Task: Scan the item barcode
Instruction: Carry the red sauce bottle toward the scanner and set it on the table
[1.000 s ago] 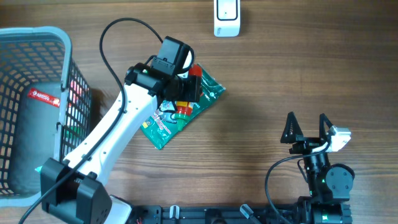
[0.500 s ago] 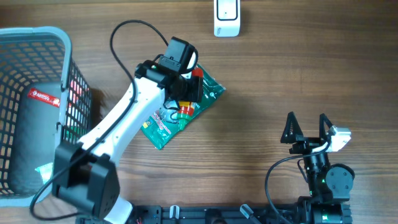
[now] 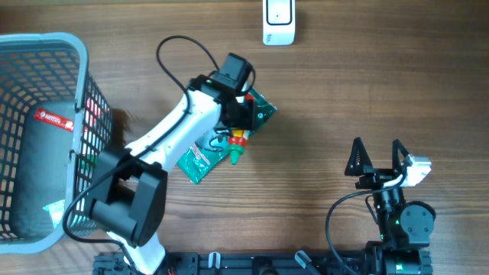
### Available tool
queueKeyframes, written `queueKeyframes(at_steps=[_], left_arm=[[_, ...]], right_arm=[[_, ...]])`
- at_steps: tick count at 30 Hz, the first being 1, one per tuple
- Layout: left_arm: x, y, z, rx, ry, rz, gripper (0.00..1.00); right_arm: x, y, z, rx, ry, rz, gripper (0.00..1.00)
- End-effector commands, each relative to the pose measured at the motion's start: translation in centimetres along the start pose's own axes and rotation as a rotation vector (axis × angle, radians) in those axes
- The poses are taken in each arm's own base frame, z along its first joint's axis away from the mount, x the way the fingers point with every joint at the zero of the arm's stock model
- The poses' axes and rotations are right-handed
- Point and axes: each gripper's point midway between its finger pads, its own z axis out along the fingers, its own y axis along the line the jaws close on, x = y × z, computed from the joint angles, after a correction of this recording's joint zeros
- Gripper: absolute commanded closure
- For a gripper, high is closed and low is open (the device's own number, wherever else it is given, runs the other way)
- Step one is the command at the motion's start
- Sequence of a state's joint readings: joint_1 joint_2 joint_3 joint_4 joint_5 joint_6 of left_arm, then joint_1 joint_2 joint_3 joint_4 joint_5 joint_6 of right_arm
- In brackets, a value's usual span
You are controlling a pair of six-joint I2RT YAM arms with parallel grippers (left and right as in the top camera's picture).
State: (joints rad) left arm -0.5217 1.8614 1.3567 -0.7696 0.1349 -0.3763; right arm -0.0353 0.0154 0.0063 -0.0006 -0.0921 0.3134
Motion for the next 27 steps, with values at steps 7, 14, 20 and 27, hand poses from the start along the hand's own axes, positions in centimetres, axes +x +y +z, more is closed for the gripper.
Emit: queueKeyframes(at_steps=[7, 14, 20, 27], left_arm=[[0.2, -4.5, 4.7, 0.008, -0.052, -0.088, 0.39], [1.8, -5.3, 6.6, -0.007, -0.010, -0.070, 0.31], [1.6, -5.3, 5.4, -0.016, -0.028, -0.062, 0.00], [-0.4, -6.2, -0.9, 0.008, -0.161, 0.003, 0.00]], right_arm=[[-0.3, 0.0, -0.1, 0.004, -0.015, 0.003, 0.00], [-0.3, 0.0, -0.1, 0.004, -0.015, 0.003, 0.00], [-0.3, 0.0, -0.1, 0.004, -0.015, 0.003, 0.00], [-0.3, 0.0, -0.1, 0.004, -0.015, 0.003, 0.00]])
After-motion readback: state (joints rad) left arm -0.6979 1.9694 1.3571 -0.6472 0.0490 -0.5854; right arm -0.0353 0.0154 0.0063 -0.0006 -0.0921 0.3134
